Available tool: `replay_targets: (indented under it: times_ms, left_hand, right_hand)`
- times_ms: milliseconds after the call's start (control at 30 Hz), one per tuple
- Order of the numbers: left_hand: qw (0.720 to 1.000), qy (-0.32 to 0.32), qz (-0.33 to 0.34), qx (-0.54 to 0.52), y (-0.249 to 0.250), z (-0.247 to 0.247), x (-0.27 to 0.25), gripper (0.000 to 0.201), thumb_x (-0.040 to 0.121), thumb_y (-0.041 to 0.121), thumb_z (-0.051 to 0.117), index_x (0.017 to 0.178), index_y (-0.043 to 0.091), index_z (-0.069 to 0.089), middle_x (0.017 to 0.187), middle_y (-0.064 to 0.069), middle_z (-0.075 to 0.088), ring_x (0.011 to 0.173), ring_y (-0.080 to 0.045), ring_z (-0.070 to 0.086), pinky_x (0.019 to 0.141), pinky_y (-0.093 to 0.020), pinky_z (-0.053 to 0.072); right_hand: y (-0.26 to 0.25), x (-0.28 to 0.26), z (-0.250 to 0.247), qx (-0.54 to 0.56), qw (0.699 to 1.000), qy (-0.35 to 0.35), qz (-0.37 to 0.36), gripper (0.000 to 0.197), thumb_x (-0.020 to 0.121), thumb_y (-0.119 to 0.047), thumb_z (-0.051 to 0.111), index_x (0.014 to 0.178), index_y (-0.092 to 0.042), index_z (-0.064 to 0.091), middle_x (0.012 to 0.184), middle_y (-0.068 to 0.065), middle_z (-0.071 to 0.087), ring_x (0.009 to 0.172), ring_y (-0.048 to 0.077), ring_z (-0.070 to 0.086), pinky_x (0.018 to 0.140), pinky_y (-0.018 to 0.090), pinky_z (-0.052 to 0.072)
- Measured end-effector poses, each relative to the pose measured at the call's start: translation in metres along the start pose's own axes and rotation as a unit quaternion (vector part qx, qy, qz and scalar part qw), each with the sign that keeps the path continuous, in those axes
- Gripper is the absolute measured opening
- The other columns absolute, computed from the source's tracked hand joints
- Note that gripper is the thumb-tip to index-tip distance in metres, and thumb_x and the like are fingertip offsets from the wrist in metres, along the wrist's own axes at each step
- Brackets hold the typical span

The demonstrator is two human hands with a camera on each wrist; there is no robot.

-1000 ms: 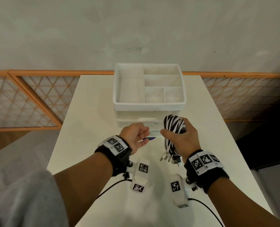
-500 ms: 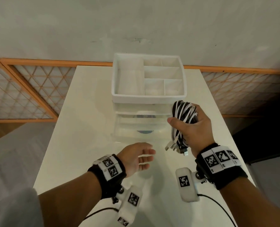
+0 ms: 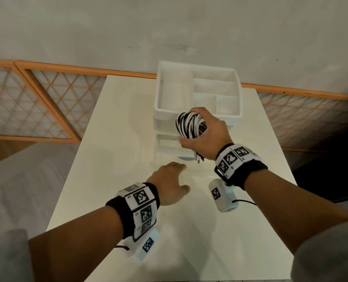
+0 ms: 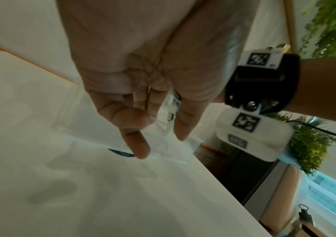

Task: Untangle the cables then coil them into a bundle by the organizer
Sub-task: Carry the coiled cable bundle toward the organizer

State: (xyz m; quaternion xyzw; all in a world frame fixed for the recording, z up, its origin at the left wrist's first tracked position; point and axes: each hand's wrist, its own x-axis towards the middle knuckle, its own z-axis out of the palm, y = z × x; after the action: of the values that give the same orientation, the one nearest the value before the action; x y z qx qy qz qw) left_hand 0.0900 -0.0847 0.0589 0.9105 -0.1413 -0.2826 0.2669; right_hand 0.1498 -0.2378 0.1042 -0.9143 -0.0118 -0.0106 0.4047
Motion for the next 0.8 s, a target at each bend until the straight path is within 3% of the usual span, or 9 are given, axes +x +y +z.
replay_targets:
  times_ms: [133, 200, 267, 333, 400, 500, 600, 667, 800]
  left_hand:
    - [1.000, -0.015, 0.001, 0.013, -0.004, -0.005, -0.006, 0.064, 0.093, 0.043, 0.056, 0.150, 0.023, 0.036, 0.158, 0.004, 0.034, 0.143, -0.018, 0.034, 0.115, -0.037, 0.032]
    - [1.000, -0.002, 0.002, -0.005, -0.008, -0.013, -0.009, 0.055, 0.092, 0.041, 0.058, 0.143, 0.024, 0.047, 0.151, 0.004, 0.045, 0.138, -0.018, 0.042, 0.113, -0.035, 0.035]
    - [0.995, 0.088, 0.009, -0.048, -0.011, -0.019, -0.011, 0.032, 0.090, 0.035, 0.061, 0.121, 0.026, 0.064, 0.131, 0.004, 0.063, 0.120, -0.019, 0.058, 0.101, -0.033, 0.045]
    - [0.972, 0.215, 0.013, -0.098, -0.010, -0.024, -0.011, 0.016, 0.088, 0.028, 0.064, 0.103, 0.023, 0.062, 0.112, 0.002, 0.066, 0.097, -0.022, 0.065, 0.086, -0.035, 0.052]
    - [0.960, 0.258, 0.058, -0.090, -0.008, -0.024, -0.006, 0.033, 0.087, 0.023, 0.065, 0.117, 0.019, 0.055, 0.122, -0.002, 0.057, 0.102, -0.025, 0.061, 0.088, -0.041, 0.051]
    - [0.974, 0.180, 0.130, -0.042, -0.007, -0.019, 0.010, 0.064, 0.090, 0.020, 0.061, 0.149, 0.024, 0.034, 0.155, 0.002, 0.035, 0.133, -0.029, 0.044, 0.110, -0.043, 0.038]
    - [0.988, 0.115, 0.098, -0.038, -0.003, -0.011, 0.024, 0.062, 0.101, 0.021, 0.045, 0.157, 0.021, 0.018, 0.164, 0.003, 0.018, 0.139, -0.029, 0.039, 0.112, -0.035, 0.035]
    - [0.991, 0.103, 0.086, -0.014, -0.002, -0.007, 0.028, 0.054, 0.105, 0.023, 0.035, 0.156, 0.016, 0.022, 0.163, 0.001, 0.022, 0.136, -0.029, 0.043, 0.107, -0.034, 0.038]
    - [0.994, 0.082, 0.064, 0.044, -0.001, -0.012, 0.036, 0.047, 0.105, 0.025, 0.032, 0.150, 0.014, 0.034, 0.150, -0.005, 0.042, 0.125, -0.032, 0.050, 0.099, -0.040, 0.044]
  right_hand:
    - [0.002, 0.000, 0.013, -0.115, 0.990, -0.072, -0.036, 0.076, 0.055, -0.047, 0.082, 0.124, -0.045, 0.049, 0.102, -0.001, 0.068, 0.095, 0.025, 0.065, 0.085, 0.039, 0.059]
    - [0.008, 0.001, 0.019, -0.152, 0.983, -0.104, -0.027, 0.079, 0.052, -0.050, 0.081, 0.124, -0.048, 0.047, 0.103, 0.000, 0.067, 0.094, 0.025, 0.065, 0.082, 0.040, 0.060]
    - [0.016, 0.003, 0.023, -0.201, 0.969, -0.144, -0.011, 0.081, 0.052, -0.051, 0.083, 0.124, -0.048, 0.045, 0.103, 0.000, 0.067, 0.092, 0.025, 0.066, 0.081, 0.039, 0.060]
    - [0.022, 0.003, 0.026, -0.249, 0.951, -0.183, -0.010, 0.082, 0.053, -0.049, 0.084, 0.126, -0.046, 0.047, 0.104, -0.003, 0.069, 0.092, 0.024, 0.067, 0.083, 0.037, 0.059]
    - [0.024, 0.004, 0.029, -0.275, 0.938, -0.211, -0.007, 0.083, 0.057, -0.045, 0.084, 0.132, -0.039, 0.049, 0.109, -0.004, 0.069, 0.096, 0.022, 0.066, 0.086, 0.037, 0.057]
    - [0.023, 0.011, 0.033, -0.308, 0.920, -0.241, 0.002, 0.073, 0.065, -0.041, 0.084, 0.130, -0.026, 0.054, 0.110, -0.002, 0.068, 0.101, 0.023, 0.065, 0.086, 0.034, 0.054]
    - [0.030, 0.014, 0.035, -0.287, 0.918, -0.271, 0.023, 0.070, 0.074, -0.040, 0.081, 0.130, -0.020, 0.045, 0.104, 0.000, 0.061, 0.097, 0.024, 0.061, 0.079, 0.031, 0.047]
    - [0.036, 0.013, 0.035, -0.260, 0.923, -0.282, 0.039, 0.065, 0.079, -0.037, 0.076, 0.130, -0.017, 0.041, 0.106, 0.001, 0.060, 0.094, 0.023, 0.059, 0.080, 0.032, 0.049]
    - [0.042, 0.008, 0.034, -0.240, 0.928, -0.286, 0.014, 0.059, 0.075, -0.039, 0.075, 0.127, -0.021, 0.052, 0.119, 0.002, 0.061, 0.108, 0.025, 0.060, 0.095, 0.040, 0.051]
